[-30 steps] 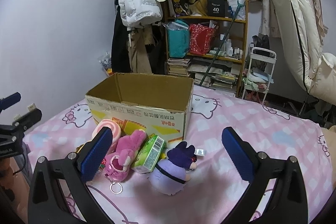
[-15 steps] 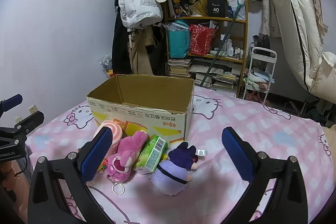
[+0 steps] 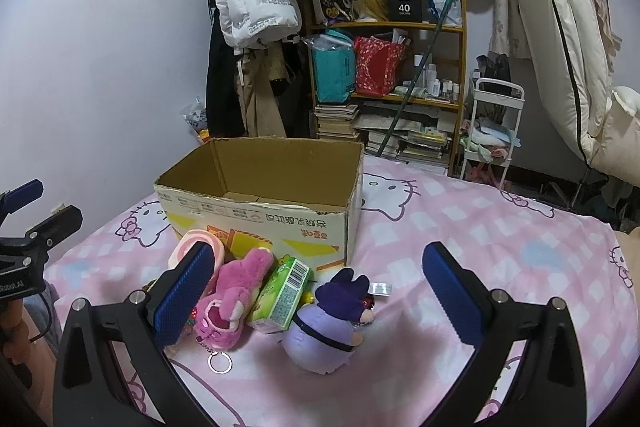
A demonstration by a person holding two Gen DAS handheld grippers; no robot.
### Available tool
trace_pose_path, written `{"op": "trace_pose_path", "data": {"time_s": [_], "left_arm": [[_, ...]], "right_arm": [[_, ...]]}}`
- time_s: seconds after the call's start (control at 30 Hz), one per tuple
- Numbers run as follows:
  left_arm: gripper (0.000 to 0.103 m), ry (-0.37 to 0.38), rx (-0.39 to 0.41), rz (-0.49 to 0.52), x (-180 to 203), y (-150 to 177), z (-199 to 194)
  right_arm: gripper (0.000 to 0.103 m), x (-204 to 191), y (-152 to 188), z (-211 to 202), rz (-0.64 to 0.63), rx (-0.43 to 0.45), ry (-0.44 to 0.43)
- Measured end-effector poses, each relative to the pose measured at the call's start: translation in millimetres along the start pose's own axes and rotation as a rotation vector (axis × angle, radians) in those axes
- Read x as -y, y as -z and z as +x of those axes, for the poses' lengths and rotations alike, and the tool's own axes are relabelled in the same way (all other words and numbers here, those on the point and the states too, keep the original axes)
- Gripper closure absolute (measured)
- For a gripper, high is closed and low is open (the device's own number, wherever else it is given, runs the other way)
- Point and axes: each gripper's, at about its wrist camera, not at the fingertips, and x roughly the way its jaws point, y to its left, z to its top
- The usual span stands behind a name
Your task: Organize soft objects
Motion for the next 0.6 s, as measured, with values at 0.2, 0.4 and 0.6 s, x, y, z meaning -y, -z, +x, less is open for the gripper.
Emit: {"op": "trace_pose_path", "data": {"time_s": [0.2, 0.4, 0.6], "left_arm": [[0.001, 0.002, -0.014, 0.008, 2, 1, 6], [0.001, 0.009, -0.021, 0.020, 6, 1, 8], [0.001, 0.037, -0.037, 0.021, 13, -3, 20]], "right_arm": [[0.000, 2, 0, 5, 0.009, -0.024, -0.004], [0.000, 3, -1, 8, 0.008, -0.035, -0.002], [0.000, 4, -3, 18, 0.007, -0.039, 0.029]]}}
